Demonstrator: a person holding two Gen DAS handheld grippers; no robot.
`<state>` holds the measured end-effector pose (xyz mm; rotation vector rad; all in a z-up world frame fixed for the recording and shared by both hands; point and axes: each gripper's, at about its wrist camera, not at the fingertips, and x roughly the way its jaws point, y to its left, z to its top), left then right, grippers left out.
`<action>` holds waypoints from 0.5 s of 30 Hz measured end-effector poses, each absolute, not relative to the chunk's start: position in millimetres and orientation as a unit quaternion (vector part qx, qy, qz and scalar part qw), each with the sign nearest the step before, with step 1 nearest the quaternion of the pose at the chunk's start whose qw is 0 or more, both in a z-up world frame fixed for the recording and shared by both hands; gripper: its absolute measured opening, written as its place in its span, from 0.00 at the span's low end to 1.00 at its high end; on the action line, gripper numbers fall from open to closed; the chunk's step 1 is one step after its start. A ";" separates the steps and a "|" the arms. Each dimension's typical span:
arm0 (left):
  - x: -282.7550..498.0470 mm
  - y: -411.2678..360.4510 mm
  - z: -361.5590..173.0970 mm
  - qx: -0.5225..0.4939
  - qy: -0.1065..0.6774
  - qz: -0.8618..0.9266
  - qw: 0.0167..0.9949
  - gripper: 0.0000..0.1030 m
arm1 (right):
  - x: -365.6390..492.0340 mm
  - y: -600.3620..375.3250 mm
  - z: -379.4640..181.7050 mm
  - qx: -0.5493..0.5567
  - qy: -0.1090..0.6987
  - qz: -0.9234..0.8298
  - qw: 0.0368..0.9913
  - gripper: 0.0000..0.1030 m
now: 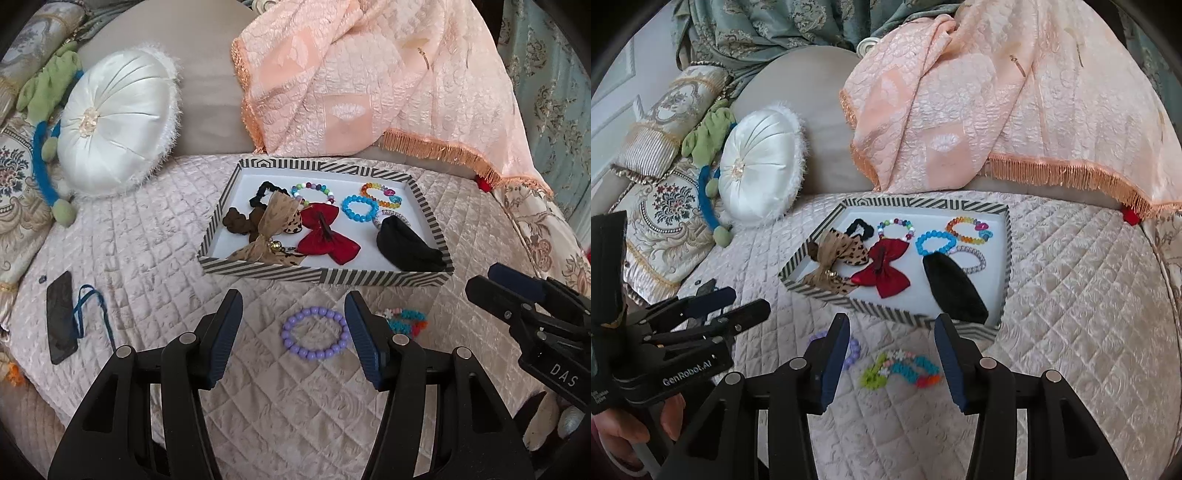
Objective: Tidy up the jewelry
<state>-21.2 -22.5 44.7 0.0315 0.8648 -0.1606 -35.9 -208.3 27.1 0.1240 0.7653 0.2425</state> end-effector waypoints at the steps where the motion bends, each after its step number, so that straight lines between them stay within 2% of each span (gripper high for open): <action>1: -24.3 -21.8 44.2 0.016 0.418 -0.077 0.905 0.56 | -37.7 -208.3 26.3 0.060 0.373 0.118 0.918 0.45; 11: -30.8 -17.6 36.7 0.012 0.426 -0.079 0.901 0.56 | -46.5 -207.9 18.6 0.056 0.382 0.119 0.915 0.45; 15: -22.9 -2.7 27.6 -0.020 0.449 -0.081 0.890 0.56 | -44.2 -213.3 11.5 0.058 0.390 0.113 0.912 0.45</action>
